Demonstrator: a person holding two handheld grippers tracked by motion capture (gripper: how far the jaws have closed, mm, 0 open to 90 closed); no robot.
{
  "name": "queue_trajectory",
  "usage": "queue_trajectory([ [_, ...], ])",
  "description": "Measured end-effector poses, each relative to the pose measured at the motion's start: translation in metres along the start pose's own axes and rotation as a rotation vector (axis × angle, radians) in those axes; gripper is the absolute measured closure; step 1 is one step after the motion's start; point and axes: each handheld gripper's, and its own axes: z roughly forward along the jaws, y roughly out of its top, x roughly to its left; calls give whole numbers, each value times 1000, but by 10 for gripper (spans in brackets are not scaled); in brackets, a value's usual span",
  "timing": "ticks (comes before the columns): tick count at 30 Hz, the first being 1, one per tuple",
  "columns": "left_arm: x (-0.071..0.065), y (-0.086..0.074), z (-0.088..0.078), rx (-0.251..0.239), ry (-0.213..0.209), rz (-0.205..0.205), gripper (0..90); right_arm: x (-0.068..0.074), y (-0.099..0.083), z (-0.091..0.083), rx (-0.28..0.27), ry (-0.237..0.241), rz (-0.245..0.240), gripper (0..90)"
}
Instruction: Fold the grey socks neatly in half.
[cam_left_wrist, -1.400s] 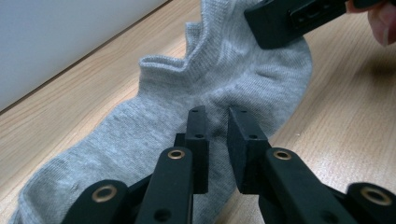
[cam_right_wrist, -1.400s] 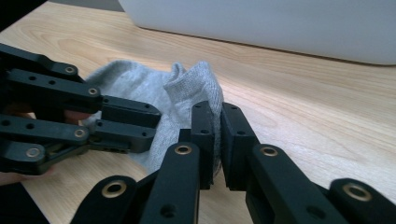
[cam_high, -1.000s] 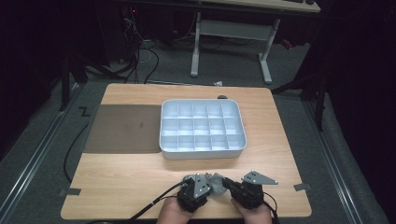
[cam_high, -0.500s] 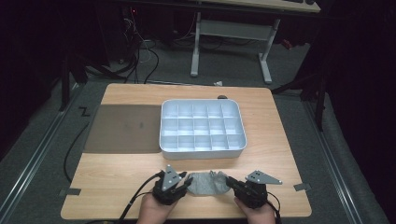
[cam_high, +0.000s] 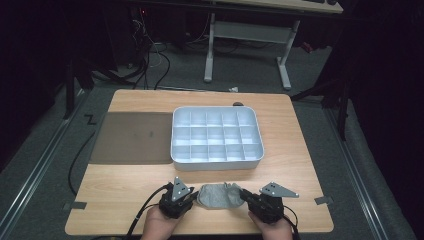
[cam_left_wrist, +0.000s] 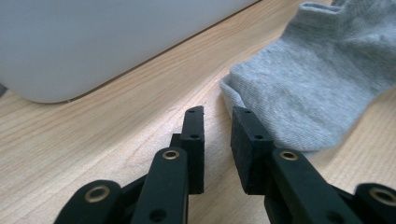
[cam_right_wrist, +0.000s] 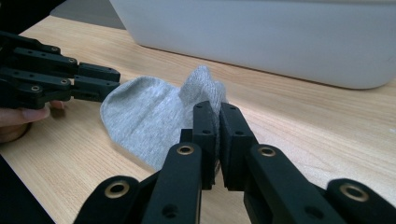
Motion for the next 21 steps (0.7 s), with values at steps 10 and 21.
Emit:
queue_trajectory([
  [10,0,-1,-1,-5,-21,5,756,8,22,-1,114,-51,-118,868],
  [21,0,-2,-2,9,-50,8,762,29,30,6,127,-36,-142,865],
])
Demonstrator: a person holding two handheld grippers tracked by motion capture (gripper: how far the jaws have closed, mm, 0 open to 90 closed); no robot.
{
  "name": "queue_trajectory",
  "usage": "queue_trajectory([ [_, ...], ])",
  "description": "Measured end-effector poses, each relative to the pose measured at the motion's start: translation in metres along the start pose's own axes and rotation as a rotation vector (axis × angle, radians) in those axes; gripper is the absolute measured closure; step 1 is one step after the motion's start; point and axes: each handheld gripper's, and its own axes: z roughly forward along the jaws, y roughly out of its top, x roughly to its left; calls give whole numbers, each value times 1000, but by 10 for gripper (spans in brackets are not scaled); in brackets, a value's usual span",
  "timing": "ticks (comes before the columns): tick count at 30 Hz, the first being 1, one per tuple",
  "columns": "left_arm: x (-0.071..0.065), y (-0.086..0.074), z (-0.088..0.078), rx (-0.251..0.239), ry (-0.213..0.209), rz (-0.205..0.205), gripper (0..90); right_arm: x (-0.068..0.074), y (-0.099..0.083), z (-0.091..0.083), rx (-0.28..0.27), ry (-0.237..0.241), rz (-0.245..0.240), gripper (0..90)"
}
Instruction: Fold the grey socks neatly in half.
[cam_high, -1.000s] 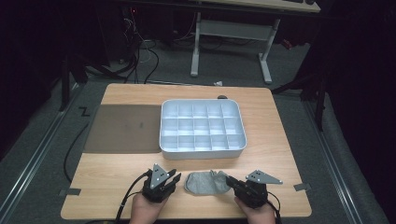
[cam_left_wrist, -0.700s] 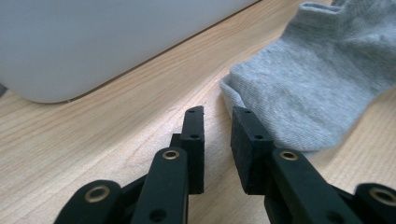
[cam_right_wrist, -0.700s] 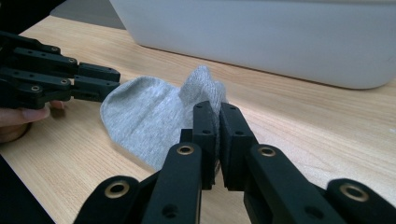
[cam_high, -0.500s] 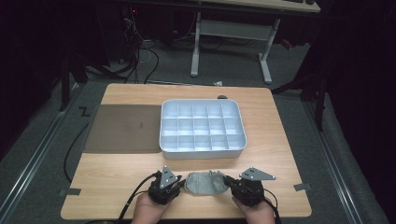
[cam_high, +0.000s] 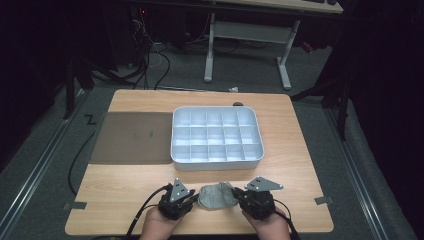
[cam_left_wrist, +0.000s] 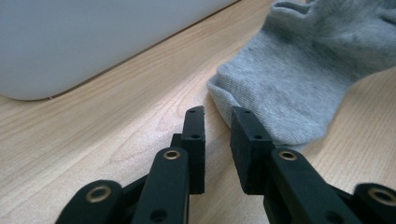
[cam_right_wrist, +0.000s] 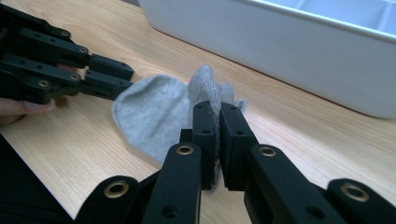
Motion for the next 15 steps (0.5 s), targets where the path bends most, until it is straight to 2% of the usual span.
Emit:
queue_trajectory([
  [15,0,0,0,6,-16,-6,767,28,4,36,-10,57,3,846],
])
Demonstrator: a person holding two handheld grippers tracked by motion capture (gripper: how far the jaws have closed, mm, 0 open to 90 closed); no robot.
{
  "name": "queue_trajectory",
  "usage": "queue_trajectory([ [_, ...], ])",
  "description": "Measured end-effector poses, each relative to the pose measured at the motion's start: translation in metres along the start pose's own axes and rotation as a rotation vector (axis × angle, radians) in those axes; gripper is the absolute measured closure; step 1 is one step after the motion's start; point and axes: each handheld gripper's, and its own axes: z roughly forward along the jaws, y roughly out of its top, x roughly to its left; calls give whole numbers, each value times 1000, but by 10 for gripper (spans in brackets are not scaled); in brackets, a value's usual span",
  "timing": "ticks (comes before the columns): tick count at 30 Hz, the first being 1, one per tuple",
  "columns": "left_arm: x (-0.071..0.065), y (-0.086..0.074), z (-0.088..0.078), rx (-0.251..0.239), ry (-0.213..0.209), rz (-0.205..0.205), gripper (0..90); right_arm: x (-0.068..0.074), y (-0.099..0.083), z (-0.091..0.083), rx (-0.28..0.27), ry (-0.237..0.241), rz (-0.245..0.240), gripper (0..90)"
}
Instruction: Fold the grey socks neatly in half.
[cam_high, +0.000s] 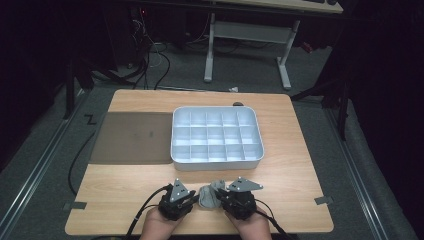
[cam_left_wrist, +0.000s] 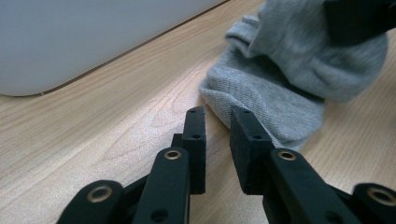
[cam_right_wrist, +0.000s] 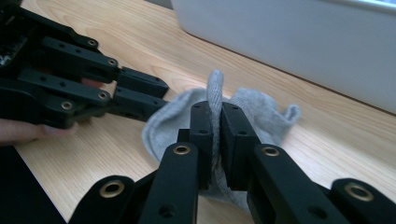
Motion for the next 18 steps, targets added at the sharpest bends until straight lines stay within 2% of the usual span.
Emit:
queue_trajectory([
  [7,-1,0,-1,-5,-11,4,766,12,8,9,-20,15,-18,850],
  [10,0,-1,-2,-19,-21,-9,759,13,9,11,-19,11,-26,860],
  [11,-1,0,-9,-55,-41,-29,753,13,10,10,-24,0,-25,867],
  [12,-1,0,-9,-55,-41,-29,749,13,10,10,-24,0,-25,867],
  [13,-3,2,-15,-93,-59,-41,735,13,10,10,-25,-4,-26,869],
  [14,-3,2,-15,-93,-59,-41,719,13,10,10,-25,-4,-26,869],
  [15,-8,5,-18,-119,-59,-42,707,13,10,11,-21,-6,-29,869],
  [16,-8,5,-18,-119,-59,-42,703,13,10,12,-22,-6,-30,869],
  [17,-11,5,-14,-89,-30,-24,699,14,9,12,-25,-9,-34,869],
  [18,-11,4,-10,-60,-18,-29,696,15,9,12,-28,-9,-34,869],
])
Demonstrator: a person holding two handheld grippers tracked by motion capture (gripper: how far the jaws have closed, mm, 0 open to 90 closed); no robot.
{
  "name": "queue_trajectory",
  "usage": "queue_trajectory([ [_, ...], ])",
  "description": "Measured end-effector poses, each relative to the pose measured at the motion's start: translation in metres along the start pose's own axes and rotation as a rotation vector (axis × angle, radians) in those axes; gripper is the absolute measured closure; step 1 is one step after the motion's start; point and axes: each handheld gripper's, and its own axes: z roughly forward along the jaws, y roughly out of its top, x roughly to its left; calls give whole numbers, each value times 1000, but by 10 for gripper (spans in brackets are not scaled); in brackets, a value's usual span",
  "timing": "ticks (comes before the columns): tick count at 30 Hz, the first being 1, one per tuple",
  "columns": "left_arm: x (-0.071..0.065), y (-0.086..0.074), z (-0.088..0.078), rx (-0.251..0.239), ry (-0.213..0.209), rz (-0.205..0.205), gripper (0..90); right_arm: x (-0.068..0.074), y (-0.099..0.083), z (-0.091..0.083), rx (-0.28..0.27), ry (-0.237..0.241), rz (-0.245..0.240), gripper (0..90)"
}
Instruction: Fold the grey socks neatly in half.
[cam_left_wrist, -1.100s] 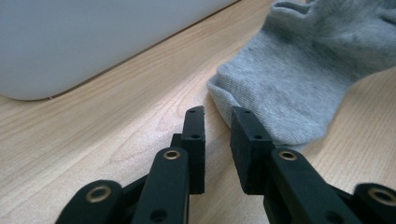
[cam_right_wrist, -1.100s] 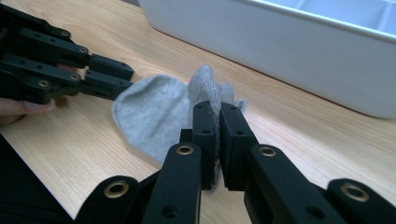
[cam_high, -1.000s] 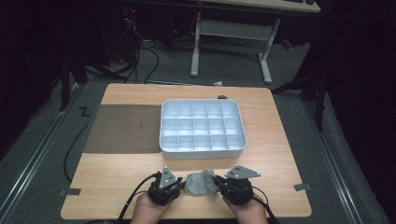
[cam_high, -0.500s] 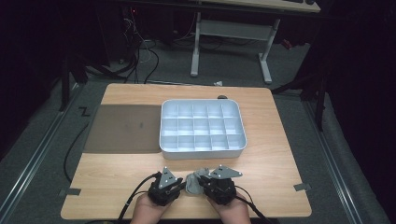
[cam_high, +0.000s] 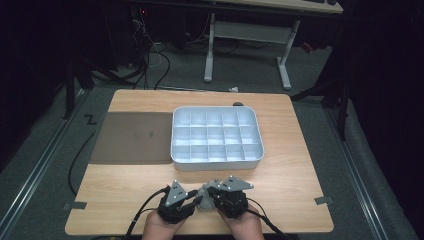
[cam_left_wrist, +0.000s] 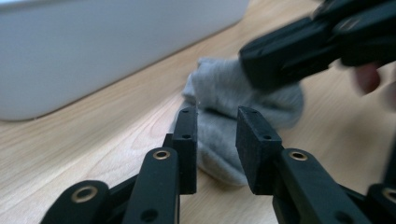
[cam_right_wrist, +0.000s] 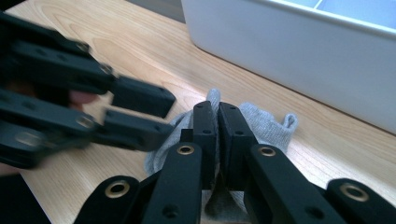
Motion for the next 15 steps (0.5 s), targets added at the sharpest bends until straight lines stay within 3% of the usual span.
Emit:
queue_trajectory([
  [3,2,-2,3,28,3,-23,680,1,1,-2,-16,-4,-4,870],
  [4,5,-4,3,35,2,-56,675,1,1,-3,-20,-8,-3,870],
  [6,7,-5,3,43,-3,-81,676,0,2,-4,-23,-15,-6,870],
  [8,9,-6,3,50,-13,-101,702,0,2,-4,-24,-15,-5,871],
  [9,10,-6,5,52,-14,-121,802,-1,2,-4,-26,-10,1,871],
  [10,10,-6,5,51,-13,-127,826,-1,2,-4,-27,-8,1,871],
  [13,9,-3,7,33,-28,-160,853,1,3,-4,-38,-5,2,872],
  [15,9,0,11,12,-52,-206,856,2,5,-5,-46,-10,1,872],
])
